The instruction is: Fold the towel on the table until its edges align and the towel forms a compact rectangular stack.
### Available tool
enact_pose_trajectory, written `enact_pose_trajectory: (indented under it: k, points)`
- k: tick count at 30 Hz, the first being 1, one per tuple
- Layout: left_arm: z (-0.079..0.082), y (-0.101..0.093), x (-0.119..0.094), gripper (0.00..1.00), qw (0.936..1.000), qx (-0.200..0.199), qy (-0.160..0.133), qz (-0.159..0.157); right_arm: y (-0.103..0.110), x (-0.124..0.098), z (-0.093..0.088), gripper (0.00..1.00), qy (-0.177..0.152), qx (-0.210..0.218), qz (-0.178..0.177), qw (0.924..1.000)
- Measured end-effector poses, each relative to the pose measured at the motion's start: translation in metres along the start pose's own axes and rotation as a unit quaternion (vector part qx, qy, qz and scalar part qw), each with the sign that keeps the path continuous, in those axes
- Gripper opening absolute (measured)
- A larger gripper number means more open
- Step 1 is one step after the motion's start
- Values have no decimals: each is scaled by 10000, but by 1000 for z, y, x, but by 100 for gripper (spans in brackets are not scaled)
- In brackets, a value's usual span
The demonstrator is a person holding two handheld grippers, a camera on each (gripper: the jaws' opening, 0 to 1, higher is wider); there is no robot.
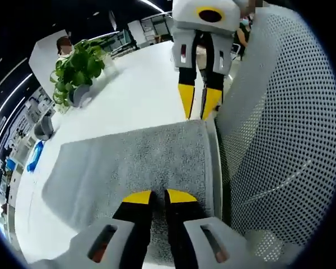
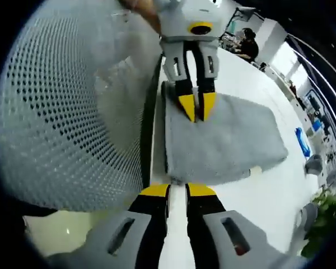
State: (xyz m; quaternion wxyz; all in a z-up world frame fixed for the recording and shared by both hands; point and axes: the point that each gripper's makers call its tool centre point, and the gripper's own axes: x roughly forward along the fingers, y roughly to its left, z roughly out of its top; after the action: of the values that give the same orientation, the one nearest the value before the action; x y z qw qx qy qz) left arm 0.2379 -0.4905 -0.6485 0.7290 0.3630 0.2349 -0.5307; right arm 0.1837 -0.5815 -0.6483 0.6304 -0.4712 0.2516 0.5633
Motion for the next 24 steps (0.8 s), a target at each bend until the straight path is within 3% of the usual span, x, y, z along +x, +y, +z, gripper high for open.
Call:
enact_pose_trajectory:
  k: [1, 2, 3, 6, 8, 9, 12, 15, 17, 20, 24]
  points:
    - [-1, 1, -1, 9, 9998, -197, -24, 9, -1, 0, 0, 10, 22, -164, -38, 9999]
    - [-1, 1, -1, 9, 9999, -143, -50, 2, -10, -1, -4, 9, 133, -257, -259, 9992]
    - [-1, 1, -1, 9, 9999, -101, -59, 1, -9, 2, 5, 10, -101, -159, -220, 9996]
    - [1, 1, -3, 9, 9997, -224, -53, 22, -19, 2, 12, 19, -70, -665, -319, 9973]
    - [4, 2, -4, 9, 9995, -279, -115, 28, -16, 4, 16, 19, -59, -913, -146, 9957]
    - [8, 2, -6, 9, 9993, -300, -226, 19, -7, 7, 17, 16, -50, -1075, 164, 9941]
    - [18, 0, -8, 10, 9987, -326, -385, -2, -7, 14, 15, 14, 8, -1294, 232, 9913]
    - [34, -13, -9, 10, 9968, -219, -717, -287, -9, 17, 11, 8, 104, -1291, 229, 9913]
    - [40, -19, -9, 10, 9963, -123, -775, -361, -12, 18, 13, 7, 123, -966, 258, 9949]
    - [49, -30, -9, 16, 9949, 31, -865, -527, -22, 14, 22, 3, -216, 295, 349, 9987]
    - [49, -34, -4, 23, 9950, 159, -833, -522, -53, 3, 40, 2, -755, 1486, 125, 9859]
